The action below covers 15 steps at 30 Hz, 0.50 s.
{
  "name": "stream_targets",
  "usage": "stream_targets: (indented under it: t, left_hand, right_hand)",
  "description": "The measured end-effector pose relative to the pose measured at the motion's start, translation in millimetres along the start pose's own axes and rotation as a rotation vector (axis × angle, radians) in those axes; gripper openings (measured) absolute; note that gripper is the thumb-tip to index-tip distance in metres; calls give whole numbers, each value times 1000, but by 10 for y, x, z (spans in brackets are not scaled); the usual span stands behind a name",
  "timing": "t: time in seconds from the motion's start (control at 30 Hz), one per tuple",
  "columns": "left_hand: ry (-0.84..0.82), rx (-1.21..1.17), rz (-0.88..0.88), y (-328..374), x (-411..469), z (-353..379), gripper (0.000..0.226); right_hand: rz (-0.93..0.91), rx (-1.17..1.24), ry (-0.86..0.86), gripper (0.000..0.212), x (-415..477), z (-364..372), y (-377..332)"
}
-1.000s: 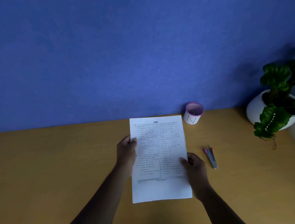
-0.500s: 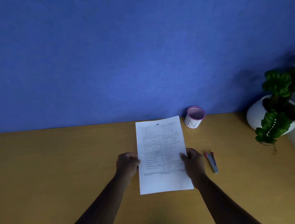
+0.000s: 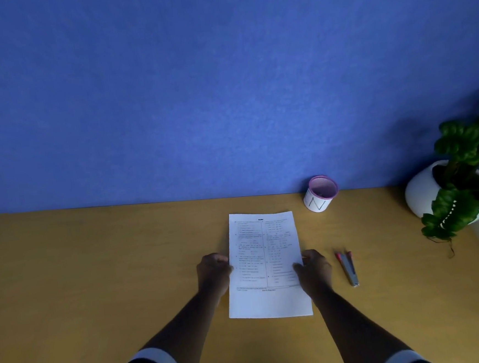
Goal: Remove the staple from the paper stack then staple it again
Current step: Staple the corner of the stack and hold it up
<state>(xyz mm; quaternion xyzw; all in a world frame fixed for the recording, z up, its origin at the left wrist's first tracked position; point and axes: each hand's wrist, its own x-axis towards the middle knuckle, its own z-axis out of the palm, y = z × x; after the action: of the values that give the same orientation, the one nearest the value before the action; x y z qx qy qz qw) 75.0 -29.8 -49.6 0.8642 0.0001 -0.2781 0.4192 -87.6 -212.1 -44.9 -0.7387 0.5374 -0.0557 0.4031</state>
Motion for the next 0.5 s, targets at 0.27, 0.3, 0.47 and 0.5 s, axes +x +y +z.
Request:
stream_targets:
  t: [0.27,0.3,0.47,0.5]
  left_hand:
    - [-43,296,180,-12,-46,129,31]
    - [-58,371,208,-30,-72,139,32]
    - [-111,815,426,-155,-173,151,35]
    - [-134,893,464,-167,-206,144,38]
  right_hand:
    - [-148,-343,-67,56,-45,40,-16]
    - [-174,-392,-73,58,-75,42,-22]
    - [-359,-623,-112,62,-185,60,19]
    - [-375,-654,-120,61,-199,56,22]
